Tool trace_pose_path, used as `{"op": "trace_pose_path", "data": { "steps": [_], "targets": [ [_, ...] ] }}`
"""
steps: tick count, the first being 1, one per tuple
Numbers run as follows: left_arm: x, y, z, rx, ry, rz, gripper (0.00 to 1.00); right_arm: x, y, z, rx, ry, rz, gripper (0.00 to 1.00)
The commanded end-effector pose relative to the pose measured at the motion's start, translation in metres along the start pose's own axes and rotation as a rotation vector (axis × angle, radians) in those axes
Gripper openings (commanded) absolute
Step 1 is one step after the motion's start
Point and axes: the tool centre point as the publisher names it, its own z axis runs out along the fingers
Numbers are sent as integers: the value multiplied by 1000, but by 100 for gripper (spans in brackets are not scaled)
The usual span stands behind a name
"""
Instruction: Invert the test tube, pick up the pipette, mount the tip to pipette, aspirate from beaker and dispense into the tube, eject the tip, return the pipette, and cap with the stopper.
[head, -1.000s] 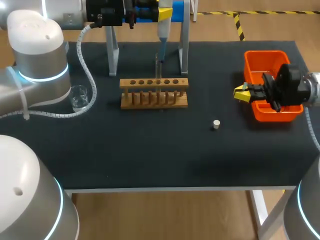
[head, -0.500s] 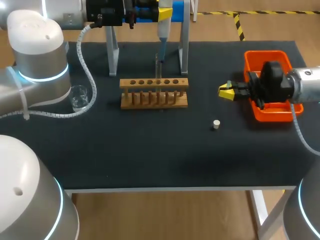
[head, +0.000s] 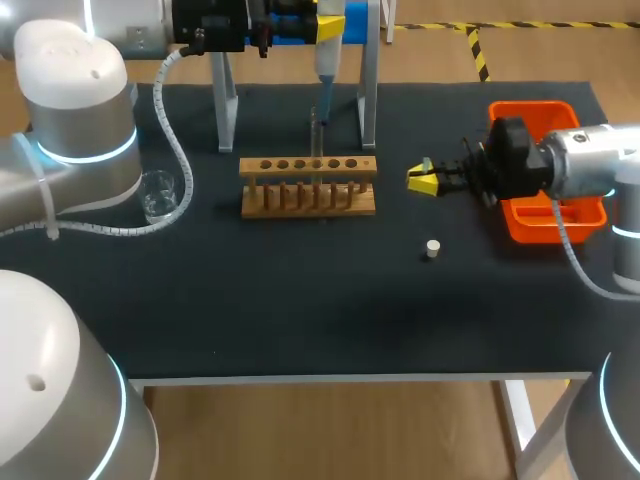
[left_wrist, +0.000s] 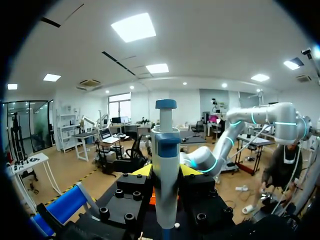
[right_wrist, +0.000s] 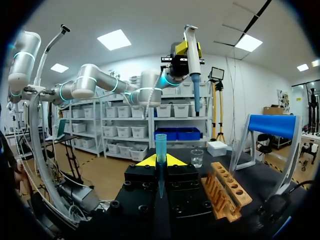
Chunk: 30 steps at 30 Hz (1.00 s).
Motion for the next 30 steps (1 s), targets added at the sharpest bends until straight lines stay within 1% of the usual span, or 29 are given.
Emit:
{"op": "trace_pose_path", "data": {
  "steps": [1,14,16,22,30],
  "targets": [
    [-1,-1,0,-3,3,-1,0,-8,-2,12,-4,11,3,0],
    [-1,-1,0,-3,3,-1,0,-18,-3,45,-12,29,4,0],
    [-1,-1,0,-3,3,-1,0,-17,-4,47,-10,28,5,0],
    [-1,-1,0,-3,3,-1,0,-25,-5,58,-19,13,19,0],
    [-1,-1,0,-3,3,-1,0,-35,-9,67,6,10,8,0]
  ]
}}
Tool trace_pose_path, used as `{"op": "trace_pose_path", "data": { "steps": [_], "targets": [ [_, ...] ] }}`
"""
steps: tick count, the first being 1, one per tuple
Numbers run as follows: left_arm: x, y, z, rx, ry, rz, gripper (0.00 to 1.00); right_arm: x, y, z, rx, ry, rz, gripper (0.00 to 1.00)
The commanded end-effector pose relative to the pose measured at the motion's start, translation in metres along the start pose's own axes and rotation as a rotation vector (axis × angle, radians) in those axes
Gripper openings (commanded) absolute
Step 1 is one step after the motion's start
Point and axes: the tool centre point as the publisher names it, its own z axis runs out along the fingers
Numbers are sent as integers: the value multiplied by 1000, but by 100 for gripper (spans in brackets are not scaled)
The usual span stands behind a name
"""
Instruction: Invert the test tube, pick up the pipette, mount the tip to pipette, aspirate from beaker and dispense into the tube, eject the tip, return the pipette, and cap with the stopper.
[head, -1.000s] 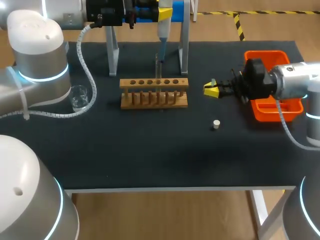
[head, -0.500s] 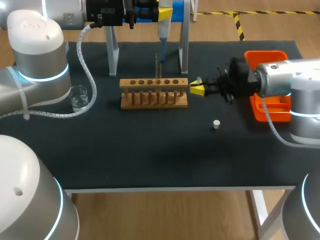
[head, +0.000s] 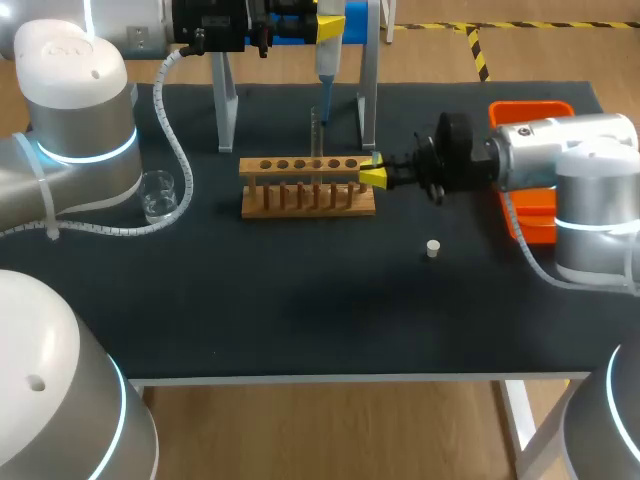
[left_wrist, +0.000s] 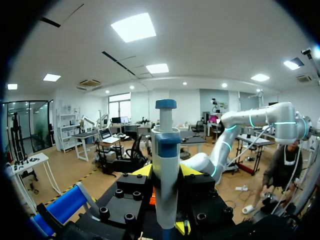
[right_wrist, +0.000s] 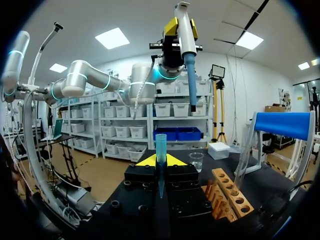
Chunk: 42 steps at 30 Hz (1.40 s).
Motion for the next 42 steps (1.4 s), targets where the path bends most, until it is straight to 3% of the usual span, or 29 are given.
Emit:
{"op": "trace_pose_path", "data": {
  "steps": [1,42],
  "targets": [
    [-1,-1,0,-3,3,-1,0,-6,-3,6,5,4,3,0],
    [-1,-1,0,-3,3,-1,0,-30,8,51,32,-9,2,0]
  ]
}}
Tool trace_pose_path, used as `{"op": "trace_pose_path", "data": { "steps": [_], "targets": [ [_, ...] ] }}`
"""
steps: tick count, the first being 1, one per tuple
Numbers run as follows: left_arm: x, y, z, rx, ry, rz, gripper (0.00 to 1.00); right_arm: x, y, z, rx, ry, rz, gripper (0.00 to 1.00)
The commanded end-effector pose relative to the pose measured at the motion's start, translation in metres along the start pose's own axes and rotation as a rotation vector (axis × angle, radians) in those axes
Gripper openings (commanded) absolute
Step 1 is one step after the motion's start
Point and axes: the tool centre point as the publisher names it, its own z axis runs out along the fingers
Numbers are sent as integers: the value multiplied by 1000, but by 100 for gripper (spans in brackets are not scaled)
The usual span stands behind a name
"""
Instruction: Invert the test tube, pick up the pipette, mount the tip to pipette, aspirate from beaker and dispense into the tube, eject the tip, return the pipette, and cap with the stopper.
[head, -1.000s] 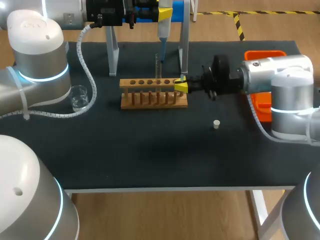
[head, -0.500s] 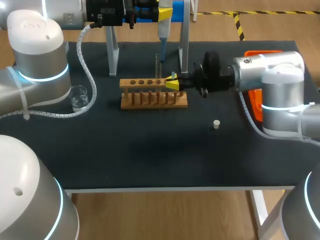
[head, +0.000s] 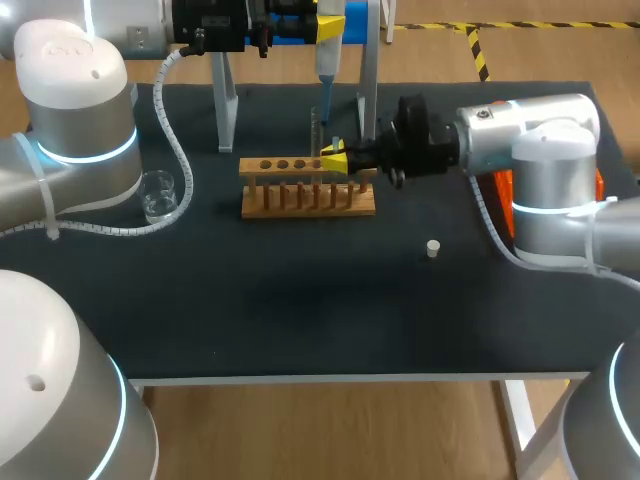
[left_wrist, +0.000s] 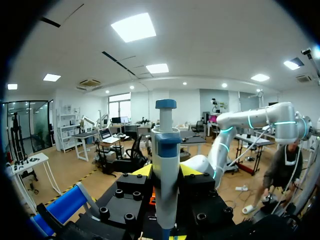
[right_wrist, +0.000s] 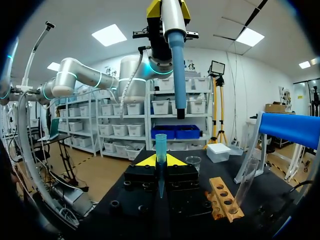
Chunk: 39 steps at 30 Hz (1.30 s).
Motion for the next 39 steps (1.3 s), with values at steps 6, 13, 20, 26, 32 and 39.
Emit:
{"op": "trace_pose_path", "data": {
  "steps": [6,13,20,26,32,39],
  "targets": [
    [-1,-1,0,-3,3,-1,0,-6,-4,5,14,-9,1,0],
    [-1,-1,0,-3,3,-1,0,-11,-2,8,8,-14,-5,0],
    [-1,-1,0,-3,3,-1,0,-13,1,12,-8,-15,-6,0],
    [-1,-1,0,-3,3,-1,0,-13,3,10,-10,-19,-8,0],
    [-1,-1,0,-3,3,-1,0,-13,3,10,-10,-19,-8,0],
    [-1,-1,0,-3,3,-1,0,-13,3,10,-10,-19,-8,0]
  ]
}}
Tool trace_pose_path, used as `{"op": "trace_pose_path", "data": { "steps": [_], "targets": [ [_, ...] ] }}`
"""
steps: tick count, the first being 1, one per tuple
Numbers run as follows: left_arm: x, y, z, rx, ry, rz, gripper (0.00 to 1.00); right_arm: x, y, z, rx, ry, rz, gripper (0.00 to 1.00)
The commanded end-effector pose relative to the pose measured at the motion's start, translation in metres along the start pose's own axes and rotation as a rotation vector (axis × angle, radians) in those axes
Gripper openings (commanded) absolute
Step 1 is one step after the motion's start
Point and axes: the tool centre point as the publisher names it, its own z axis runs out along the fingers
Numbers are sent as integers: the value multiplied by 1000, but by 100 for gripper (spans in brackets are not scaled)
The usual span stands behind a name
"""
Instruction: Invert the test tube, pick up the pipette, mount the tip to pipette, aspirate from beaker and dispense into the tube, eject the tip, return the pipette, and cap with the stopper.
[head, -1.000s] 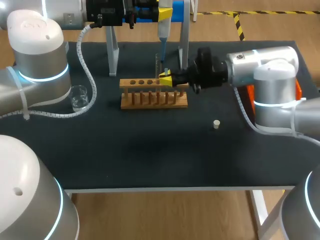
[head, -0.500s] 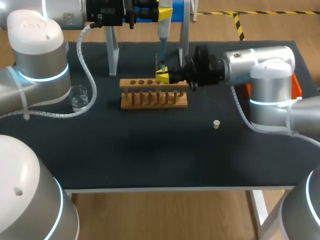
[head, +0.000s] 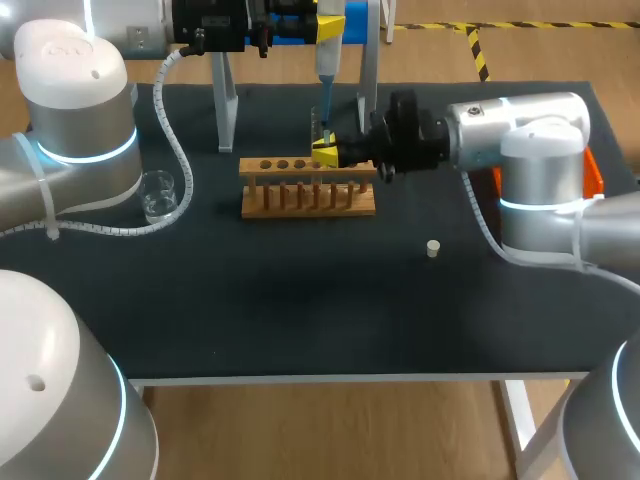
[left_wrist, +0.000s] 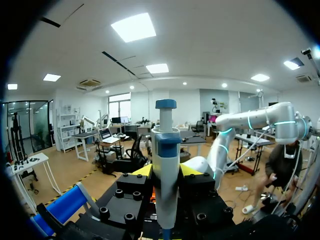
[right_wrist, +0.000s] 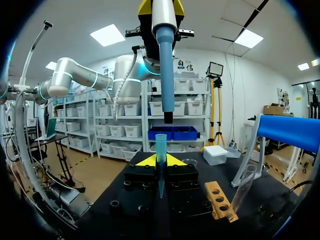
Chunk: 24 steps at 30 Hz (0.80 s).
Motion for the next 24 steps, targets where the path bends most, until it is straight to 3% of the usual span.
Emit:
{"op": "trace_pose_path", "data": {
  "steps": [1,24],
  "targets": [
    [-1,-1,0,-3,3,-1,0,0,0,0,1,0,0,0],
    [-1,-1,0,-3,3,-1,0,-3,2,1,0,-12,-11,0]
  ]
}}
